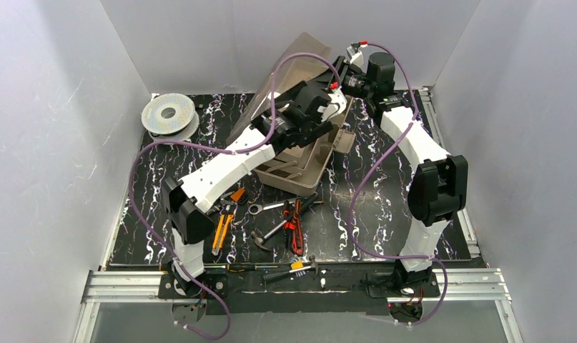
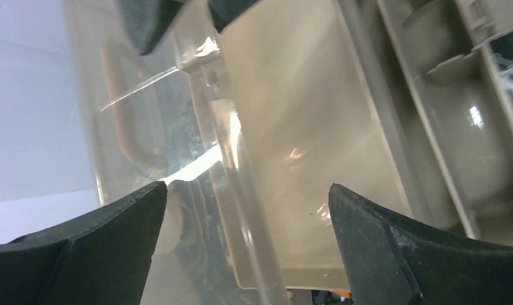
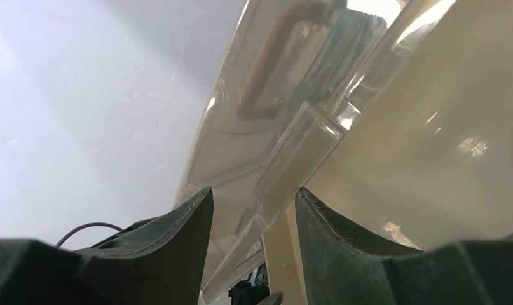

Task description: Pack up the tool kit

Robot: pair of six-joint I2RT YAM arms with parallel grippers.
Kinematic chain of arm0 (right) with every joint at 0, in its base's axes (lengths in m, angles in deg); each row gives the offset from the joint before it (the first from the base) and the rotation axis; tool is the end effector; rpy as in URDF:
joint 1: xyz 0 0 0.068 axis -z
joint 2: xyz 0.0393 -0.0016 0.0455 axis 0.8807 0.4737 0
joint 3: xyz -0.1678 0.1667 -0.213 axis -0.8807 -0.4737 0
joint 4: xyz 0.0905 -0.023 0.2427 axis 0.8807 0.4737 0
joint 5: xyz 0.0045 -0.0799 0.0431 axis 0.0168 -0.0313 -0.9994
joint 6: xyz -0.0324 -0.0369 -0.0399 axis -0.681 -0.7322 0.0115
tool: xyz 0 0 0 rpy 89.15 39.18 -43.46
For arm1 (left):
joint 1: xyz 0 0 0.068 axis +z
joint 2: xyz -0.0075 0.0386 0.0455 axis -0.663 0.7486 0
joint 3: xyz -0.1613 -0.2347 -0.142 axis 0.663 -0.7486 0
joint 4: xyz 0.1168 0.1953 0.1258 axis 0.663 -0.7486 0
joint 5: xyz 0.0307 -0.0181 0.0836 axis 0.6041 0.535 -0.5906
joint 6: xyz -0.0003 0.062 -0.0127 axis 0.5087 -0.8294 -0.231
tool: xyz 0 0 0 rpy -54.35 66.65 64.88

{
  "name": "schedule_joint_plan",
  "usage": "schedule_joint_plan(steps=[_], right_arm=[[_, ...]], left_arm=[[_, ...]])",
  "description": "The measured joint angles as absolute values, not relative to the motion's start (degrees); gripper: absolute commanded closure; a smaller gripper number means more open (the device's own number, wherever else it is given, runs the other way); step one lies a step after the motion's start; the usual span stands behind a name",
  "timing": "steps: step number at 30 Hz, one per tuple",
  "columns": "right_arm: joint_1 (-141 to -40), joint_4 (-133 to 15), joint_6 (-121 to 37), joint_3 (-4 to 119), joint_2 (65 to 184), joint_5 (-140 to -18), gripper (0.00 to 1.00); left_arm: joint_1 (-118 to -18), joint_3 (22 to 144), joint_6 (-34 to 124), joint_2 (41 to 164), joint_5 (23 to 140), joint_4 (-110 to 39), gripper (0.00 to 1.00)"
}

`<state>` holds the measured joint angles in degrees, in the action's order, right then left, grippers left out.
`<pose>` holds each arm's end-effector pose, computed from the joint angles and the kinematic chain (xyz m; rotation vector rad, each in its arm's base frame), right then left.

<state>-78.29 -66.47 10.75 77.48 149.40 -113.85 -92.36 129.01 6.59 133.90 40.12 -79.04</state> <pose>0.4375 0.1645 0.4208 0.0439 1.8805 1.5688 0.2956 -0.3206 0.4604 0.9800 1.7671 0.3416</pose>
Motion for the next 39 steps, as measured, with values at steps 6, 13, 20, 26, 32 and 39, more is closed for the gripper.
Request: schedule_joint_plan(steps=[6,13,20,26,32,39], right_arm=[[-78.33,-66.30,10.71,78.33,149.40,-114.62,0.39],[-78.17,-65.58,9.57,78.71,149.15,-113.90,0.30],[-75.33,-62.61,7.81,76.89,145.47,-109.78,0.26],[-72.63,-52.54,1.41,73.66,138.96,-97.14,0.24],[-72.62,-45.66,-4.23,66.15,134.78,-85.30,0.26],[-74.18,-40.57,-6.92,61.79,136.46,-79.90,0.28]], left_arm=[[-92.85,126.43,4.45,135.05,33.72,-77.02,0.31],[-93.06,119.97,1.44,131.33,28.20,-68.44,0.64],[-92.84,116.68,-0.44,129.58,25.57,-63.14,0.69],[-92.04,115.47,1.66,129.29,25.54,-61.48,0.77],[-86.22,115.05,9.96,125.10,30.10,-63.15,0.97],[-79.37,110.47,18.26,119.33,35.71,-64.82,1.00]])
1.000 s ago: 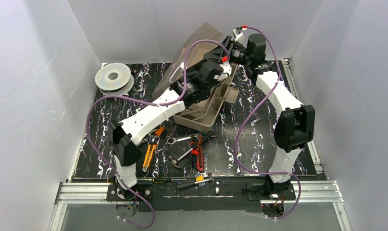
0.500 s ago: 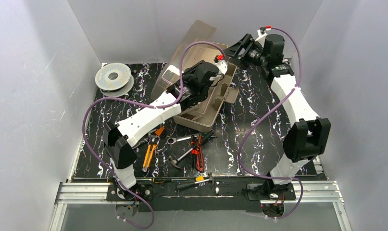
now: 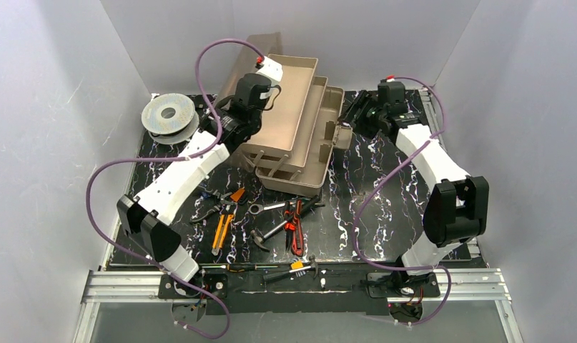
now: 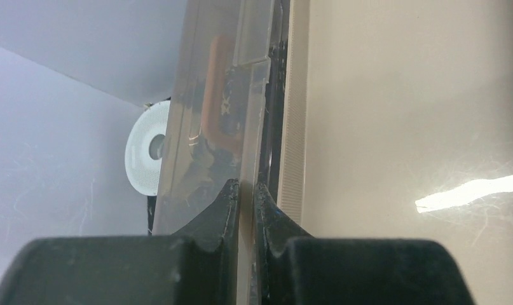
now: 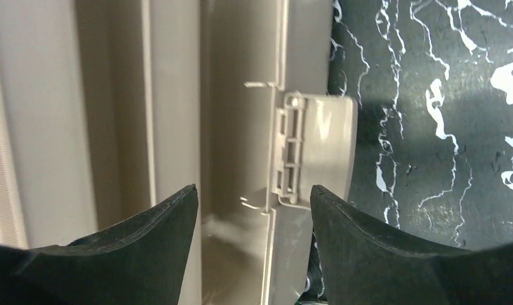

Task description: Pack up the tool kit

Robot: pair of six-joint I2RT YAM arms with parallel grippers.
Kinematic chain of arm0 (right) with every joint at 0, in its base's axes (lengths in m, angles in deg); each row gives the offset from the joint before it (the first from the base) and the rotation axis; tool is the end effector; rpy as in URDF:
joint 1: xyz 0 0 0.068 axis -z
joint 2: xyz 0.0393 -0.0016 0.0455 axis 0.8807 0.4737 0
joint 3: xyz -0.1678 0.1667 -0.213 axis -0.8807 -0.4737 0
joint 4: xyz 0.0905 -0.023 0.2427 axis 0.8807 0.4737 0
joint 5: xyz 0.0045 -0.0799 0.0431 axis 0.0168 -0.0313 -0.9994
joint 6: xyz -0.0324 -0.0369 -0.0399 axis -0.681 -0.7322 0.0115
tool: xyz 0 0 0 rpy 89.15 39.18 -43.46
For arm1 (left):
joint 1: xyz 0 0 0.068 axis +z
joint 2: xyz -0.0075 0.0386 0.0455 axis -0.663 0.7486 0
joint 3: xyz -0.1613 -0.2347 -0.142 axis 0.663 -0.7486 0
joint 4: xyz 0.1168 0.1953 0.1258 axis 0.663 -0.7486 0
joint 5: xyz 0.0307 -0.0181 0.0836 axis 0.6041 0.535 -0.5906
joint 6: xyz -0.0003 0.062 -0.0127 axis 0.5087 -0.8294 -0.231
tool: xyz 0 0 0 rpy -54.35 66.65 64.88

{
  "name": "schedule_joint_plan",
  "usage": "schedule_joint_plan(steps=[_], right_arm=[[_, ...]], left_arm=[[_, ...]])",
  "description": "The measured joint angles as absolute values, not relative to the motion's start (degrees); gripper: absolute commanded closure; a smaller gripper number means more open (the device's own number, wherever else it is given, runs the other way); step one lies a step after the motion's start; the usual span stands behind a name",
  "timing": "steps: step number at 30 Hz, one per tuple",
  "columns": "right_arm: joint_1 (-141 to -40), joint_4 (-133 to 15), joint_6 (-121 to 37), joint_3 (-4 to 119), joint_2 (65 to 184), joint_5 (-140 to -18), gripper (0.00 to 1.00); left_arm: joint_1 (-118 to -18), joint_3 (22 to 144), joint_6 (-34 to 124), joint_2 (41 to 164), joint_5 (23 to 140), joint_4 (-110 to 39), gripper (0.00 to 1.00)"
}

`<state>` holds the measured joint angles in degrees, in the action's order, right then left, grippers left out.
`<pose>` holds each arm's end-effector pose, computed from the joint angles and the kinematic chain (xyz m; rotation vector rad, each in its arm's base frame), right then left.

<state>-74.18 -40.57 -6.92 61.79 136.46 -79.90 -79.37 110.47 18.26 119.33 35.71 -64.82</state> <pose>0.3807 0.0916 0.3623 0.4723 2.1587 0.7085 0.3112 -0.2041 0.4767 0.4174 1.8107 0.3531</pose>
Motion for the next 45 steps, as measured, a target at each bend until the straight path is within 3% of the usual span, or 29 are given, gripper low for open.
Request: schedule_joint_plan(steps=[11,20,29,40,41,43,45], right_arm=[[-82.56,-33.08,-11.52,61.38,138.88,-70.09,0.28],[-82.96,-32.36,-13.62,59.33,138.88,-64.98,0.34],[-82.85,-32.64,-15.41,57.88,138.77,-60.65,0.34],[-82.59,-28.32,-17.87,55.72,136.83,-64.36,0.30],[-82.57,-28.06,-17.98,55.72,136.18,-64.86,0.29],[-82.48,-27.90,-18.37,55.64,134.76,-65.86,0.29],[-82.42,-28.24,-18.99,54.71,132.51,-67.52,0.28]], left_arm=[[-66.23,97.62,35.81,110.12,48.13,-63.32,1.00],[-59.58,83.32,48.44,108.16,54.87,-61.12,1.00],[-54.91,80.74,54.14,108.58,63.22,-58.39,1.00],[-47.18,75.01,62.06,114.97,76.06,-48.00,0.99],[-46.68,74.65,62.49,115.63,76.78,-47.54,0.93],[-45.44,73.93,63.43,116.73,78.57,-46.25,0.62],[-44.64,73.63,64.53,117.52,80.10,-44.72,0.40]])
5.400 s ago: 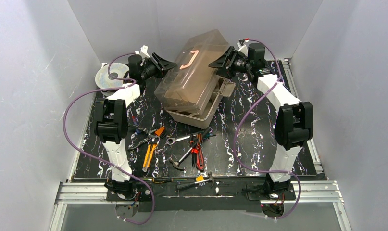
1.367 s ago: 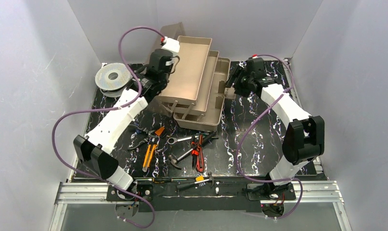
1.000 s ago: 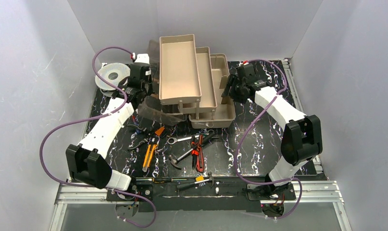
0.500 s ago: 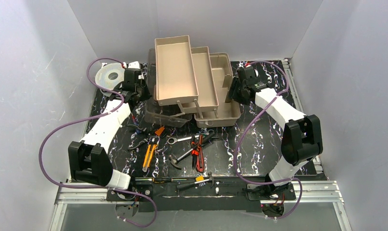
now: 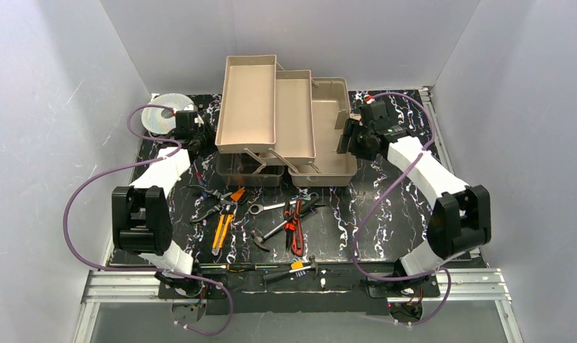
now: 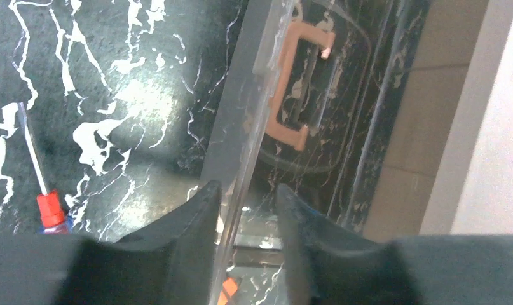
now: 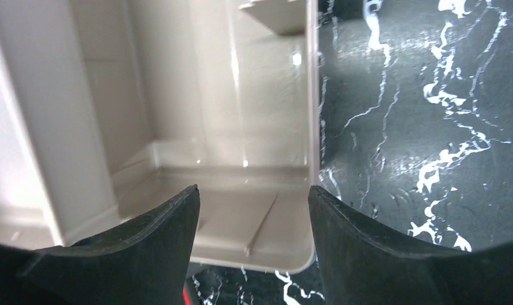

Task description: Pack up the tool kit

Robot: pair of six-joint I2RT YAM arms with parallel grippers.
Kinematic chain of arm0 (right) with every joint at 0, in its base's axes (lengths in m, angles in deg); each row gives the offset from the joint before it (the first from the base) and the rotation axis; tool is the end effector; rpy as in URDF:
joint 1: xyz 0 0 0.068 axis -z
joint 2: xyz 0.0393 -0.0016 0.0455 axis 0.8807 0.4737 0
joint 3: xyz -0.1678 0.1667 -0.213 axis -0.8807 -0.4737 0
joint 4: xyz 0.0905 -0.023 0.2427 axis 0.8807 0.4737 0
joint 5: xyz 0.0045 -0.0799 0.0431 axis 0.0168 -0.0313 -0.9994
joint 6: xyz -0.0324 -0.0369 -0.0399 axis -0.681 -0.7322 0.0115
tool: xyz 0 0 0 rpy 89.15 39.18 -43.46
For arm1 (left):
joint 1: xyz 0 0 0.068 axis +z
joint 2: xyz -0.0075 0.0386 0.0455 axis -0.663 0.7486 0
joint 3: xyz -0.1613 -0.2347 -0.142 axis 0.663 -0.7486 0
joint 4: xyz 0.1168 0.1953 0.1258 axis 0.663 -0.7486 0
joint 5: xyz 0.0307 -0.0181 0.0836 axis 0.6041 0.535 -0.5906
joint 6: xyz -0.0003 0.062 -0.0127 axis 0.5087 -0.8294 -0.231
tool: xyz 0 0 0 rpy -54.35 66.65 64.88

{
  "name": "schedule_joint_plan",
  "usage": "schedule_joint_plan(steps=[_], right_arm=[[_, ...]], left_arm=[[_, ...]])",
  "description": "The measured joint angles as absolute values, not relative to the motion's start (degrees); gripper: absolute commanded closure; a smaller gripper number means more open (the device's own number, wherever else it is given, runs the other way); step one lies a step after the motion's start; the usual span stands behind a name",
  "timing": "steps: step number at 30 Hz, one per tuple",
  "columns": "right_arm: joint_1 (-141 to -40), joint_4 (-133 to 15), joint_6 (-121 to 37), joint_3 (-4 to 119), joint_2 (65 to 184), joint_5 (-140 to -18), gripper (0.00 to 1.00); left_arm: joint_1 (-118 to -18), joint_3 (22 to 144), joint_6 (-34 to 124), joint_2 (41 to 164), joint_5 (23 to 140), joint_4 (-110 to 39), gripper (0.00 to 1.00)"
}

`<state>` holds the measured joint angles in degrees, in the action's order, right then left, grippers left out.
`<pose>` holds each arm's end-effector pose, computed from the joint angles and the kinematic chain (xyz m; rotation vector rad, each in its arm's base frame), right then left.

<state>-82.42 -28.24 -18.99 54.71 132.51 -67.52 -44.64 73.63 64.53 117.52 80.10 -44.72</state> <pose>0.3278 0.1205 0.3235 0.2246 2.4145 0.3325 0.3648 -0.0255 0.2947 -0.4713 2.1612 -0.4657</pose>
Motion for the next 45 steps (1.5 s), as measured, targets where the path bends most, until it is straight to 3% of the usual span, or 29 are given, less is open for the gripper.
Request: schedule_joint_plan(steps=[8,19,28,39,45], right_arm=[[-82.54,-28.68,-20.41,49.54,121.64,-72.15,0.28],[-86.84,-28.04,-17.13,36.41,107.47,-69.44,0.26],[-100.36,-28.43,-16.03,30.78,104.49,-68.95,0.26],[-113.29,-36.39,-10.50,28.24,113.58,-67.17,0.26],[-116.93,-41.55,-7.77,29.18,119.51,-65.87,0.28]], left_arm=[[-44.21,73.54,67.18,113.70,77.92,-46.47,0.02],[-42.40,76.85,67.79,93.46,73.20,-60.44,0.02],[-44.47,66.51,64.95,79.98,78.44,-70.94,0.02],[-75.48,57.28,67.13,75.82,74.08,-73.44,0.09],[-82.18,51.66,65.11,75.37,72.34,-68.96,0.09]])
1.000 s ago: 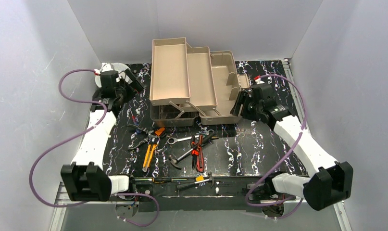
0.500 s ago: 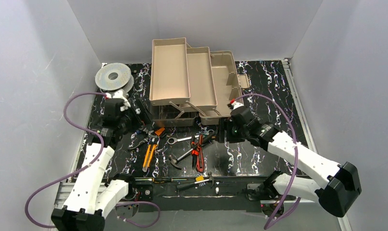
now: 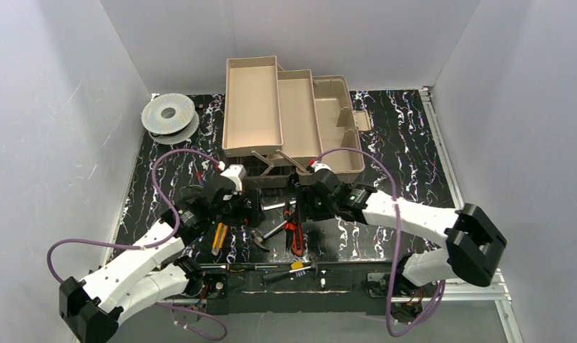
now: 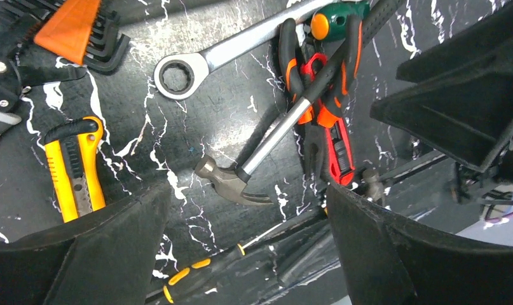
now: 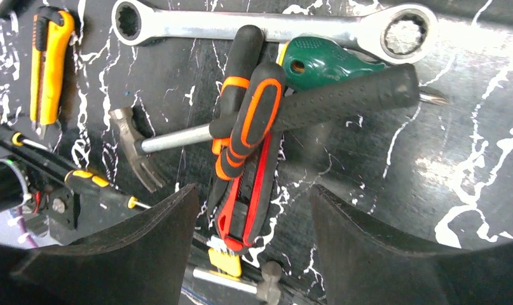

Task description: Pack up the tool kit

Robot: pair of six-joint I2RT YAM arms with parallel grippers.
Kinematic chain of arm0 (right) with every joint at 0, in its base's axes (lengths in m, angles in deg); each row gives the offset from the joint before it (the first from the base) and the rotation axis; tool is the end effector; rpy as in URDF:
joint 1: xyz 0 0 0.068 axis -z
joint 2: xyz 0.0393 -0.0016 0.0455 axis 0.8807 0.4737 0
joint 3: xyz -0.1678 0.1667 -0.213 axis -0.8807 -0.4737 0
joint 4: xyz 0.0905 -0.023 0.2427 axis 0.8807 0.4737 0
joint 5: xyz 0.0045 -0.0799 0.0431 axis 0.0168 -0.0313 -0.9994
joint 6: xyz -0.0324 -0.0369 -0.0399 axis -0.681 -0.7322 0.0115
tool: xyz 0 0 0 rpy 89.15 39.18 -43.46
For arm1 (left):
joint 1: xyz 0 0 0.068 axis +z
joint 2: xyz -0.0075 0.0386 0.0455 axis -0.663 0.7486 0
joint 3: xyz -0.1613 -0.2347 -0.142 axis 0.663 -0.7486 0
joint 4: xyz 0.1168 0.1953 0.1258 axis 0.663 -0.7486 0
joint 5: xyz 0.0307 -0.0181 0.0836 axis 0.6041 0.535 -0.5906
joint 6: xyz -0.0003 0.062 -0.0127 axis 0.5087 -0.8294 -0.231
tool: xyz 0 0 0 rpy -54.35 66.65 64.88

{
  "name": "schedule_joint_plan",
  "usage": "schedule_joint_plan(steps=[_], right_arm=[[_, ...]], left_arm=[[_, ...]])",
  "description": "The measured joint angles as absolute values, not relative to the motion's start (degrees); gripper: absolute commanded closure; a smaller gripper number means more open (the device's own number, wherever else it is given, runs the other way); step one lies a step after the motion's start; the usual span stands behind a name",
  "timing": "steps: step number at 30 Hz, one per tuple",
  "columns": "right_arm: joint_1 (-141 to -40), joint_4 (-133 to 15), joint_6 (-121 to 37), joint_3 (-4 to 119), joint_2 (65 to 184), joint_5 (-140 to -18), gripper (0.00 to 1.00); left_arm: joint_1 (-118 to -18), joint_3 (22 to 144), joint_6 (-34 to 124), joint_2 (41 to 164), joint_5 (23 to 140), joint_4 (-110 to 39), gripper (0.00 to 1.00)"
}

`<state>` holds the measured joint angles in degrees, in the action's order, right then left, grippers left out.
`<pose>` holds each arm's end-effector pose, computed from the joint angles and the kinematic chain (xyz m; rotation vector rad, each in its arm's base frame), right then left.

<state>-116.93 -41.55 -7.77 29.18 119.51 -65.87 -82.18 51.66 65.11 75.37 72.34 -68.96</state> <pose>0.1591 0.2211 0.2617 -0.2601 2.4795 0.6592 0.1200 -0.1019 0.2961 0.1698 2.3272 -0.6431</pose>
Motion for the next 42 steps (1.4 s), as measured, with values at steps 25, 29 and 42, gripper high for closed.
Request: schedule_joint_plan(steps=[25,29,42], right_arm=[[-119.72,-47.56,-2.65,34.04,134.04,-62.47,0.92],[-119.72,-48.71,-3.23,32.97,133.19,-62.50,0.99],[-119.72,-52.96,-5.83,25.30,121.38,-59.08,0.99]], left_arm=[[-84.79,33.31,53.10,79.85,78.33,-40.29,0.06],[-84.79,33.47,51.86,83.19,80.10,-37.52,0.05],[-84.79,35.86,49.84,88.71,85.27,-33.02,0.04]])
